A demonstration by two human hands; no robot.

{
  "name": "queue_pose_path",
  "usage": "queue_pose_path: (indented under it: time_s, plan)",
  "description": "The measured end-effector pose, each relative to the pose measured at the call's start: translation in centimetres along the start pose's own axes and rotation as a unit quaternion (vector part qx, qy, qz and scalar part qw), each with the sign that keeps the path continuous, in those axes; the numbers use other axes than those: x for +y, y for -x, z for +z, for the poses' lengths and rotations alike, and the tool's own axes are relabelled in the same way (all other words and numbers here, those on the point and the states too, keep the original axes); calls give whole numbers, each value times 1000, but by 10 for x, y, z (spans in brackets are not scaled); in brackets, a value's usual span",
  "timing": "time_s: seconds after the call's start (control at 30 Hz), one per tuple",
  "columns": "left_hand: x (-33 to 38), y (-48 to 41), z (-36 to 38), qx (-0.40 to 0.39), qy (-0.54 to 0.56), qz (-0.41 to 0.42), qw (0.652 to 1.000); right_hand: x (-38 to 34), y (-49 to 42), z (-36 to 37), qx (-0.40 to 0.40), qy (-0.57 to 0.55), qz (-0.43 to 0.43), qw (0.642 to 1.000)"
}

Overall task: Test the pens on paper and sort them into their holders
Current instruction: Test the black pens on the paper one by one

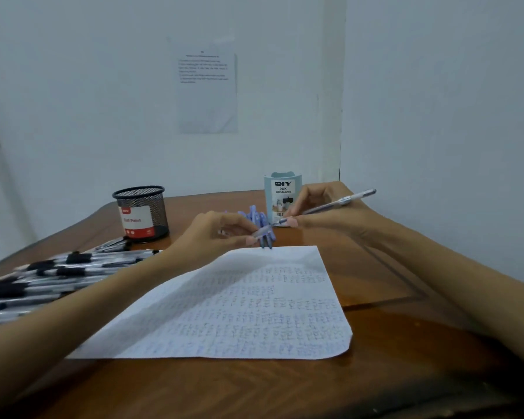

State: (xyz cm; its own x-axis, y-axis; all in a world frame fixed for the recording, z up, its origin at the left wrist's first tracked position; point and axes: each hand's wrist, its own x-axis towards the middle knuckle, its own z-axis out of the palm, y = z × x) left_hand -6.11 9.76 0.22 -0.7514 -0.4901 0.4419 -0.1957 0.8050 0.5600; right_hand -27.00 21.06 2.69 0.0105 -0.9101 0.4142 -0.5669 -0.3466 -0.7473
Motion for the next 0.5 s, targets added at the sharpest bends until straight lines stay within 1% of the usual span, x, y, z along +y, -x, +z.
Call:
queue_pose_path:
  time_s: [0.07,0.17,0.27,0.5]
  plan:
    - [1,18,-10,-1,2,-5,1000,-7,1,12,-19,22,-12,1000]
    - [-2,36,-18,3,-12,-10,1000,-16,5,25,-40,-27,-37,998]
    - [-2,42,-21,-8,-16,-17,1000,-23,10,34,-48,-30,-58,997]
    - [3,42,-16,-23,-13,-20,999,-20,11,39,-38,-56,-34,997]
